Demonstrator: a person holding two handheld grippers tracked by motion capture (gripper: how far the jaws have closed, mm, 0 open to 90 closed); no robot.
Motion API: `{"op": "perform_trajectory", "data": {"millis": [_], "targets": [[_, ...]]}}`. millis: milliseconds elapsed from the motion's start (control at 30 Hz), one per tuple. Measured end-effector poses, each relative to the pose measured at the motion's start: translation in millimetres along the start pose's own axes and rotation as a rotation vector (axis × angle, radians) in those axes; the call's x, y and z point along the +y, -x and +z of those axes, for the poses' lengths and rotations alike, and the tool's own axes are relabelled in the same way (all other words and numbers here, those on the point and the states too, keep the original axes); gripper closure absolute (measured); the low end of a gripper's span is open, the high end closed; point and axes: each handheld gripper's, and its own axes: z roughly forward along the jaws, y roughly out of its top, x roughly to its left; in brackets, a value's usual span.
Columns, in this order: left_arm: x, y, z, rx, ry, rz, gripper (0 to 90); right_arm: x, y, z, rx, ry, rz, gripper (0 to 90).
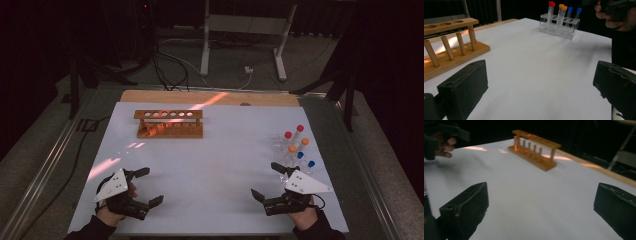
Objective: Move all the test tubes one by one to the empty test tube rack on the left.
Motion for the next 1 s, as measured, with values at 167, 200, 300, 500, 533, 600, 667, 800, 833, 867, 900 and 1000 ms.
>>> {"op": "perform_trajectory", "data": {"millis": [167, 200, 300, 500, 533, 600, 667, 800, 833, 867, 900, 1000], "targets": [[0.0, -0.3, 0.0, 0.000, -0.001, -0.002, 0.5, 5.6, 6.5, -9.0, -0.052, 0.017, 0.001, 0.0], [0.1, -0.3, 0.0, -0.002, 0.002, -0.004, 0.5, 6.1, 9.9, -11.1, -0.079, 0.012, 0.000, 0.0], [-0.3, -0.3, 0.0, -0.002, -0.004, -0.002, 0.6, 6.0, 12.8, -13.1, -0.098, 0.005, 0.004, 0.0], [-0.3, -0.7, -0.2, -0.002, -0.005, -0.003, 0.5, 8.1, 23.9, -23.9, -0.163, 0.021, 0.017, 0.0], [-0.1, -0.5, -0.3, -0.001, 0.000, -0.002, 0.5, 7.5, 28.5, -28.1, -0.194, 0.021, 0.018, 0.0], [0.1, -0.6, -0.4, -0.002, 0.005, -0.006, 0.5, 6.2, 32.7, -32.3, -0.215, 0.021, 0.030, 0.0], [-0.3, -0.7, -0.5, -0.001, 0.000, -0.005, 0.5, 5.1, 36.2, -36.6, -0.234, 0.022, 0.039, 0.0], [0.2, -0.5, -1.0, -0.002, 0.007, -0.004, 0.5, 2.1, 41.8, -43.4, -0.266, 0.026, 0.048, 0.0], [-0.2, -0.3, -0.8, -0.002, 0.004, -0.006, 0.5, 0.5, 44.3, -46.0, -0.275, 0.030, 0.057, 0.0], [-0.3, -0.5, -0.6, -0.003, -0.001, -0.005, 0.5, -1.3, 47.1, -48.7, -0.283, 0.033, 0.068, 0.0], [0.0, -0.6, -0.7, -0.003, 0.004, -0.005, 0.6, -3.1, 49.9, -51.7, -0.292, 0.038, 0.077, 0.0], [0.0, -0.6, -0.8, -0.005, 0.008, -0.008, 0.5, -10.0, 59.9, -60.0, -0.354, 0.028, 0.101, 0.0]]}}
